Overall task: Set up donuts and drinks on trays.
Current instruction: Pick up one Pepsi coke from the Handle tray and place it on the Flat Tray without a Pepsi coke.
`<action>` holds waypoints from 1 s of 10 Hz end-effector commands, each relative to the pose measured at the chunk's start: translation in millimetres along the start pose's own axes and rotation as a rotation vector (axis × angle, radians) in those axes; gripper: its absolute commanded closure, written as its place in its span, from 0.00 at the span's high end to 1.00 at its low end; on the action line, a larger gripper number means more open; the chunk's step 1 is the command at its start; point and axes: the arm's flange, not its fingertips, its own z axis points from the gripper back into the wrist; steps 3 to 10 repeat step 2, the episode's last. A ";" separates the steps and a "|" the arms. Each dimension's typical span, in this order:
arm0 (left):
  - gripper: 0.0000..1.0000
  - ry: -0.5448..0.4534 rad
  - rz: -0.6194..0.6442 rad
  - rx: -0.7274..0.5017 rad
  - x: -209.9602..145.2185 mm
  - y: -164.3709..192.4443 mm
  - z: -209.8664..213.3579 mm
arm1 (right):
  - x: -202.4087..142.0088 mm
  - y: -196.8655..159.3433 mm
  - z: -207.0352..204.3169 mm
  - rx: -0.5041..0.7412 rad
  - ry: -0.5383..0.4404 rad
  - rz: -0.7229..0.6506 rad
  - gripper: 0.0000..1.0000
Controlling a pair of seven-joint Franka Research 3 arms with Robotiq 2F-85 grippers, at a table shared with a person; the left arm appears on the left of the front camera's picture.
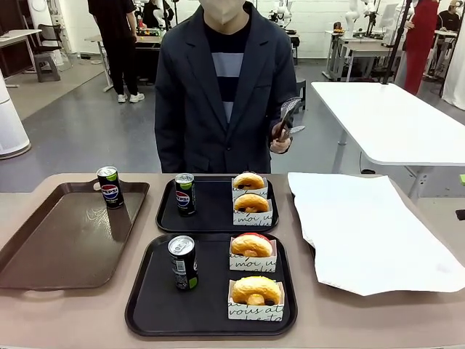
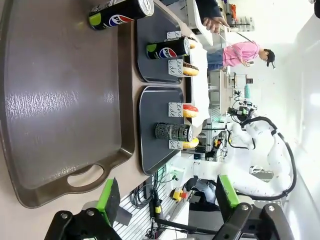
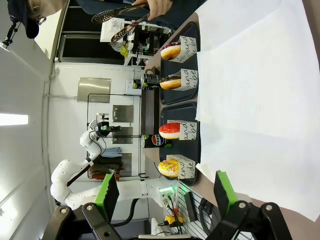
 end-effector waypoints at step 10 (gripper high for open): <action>1.00 -0.016 0.011 -0.017 -3.9 -4.9 1.1 | 1.3 -0.4 -1.8 0.021 -0.008 0.013 1.00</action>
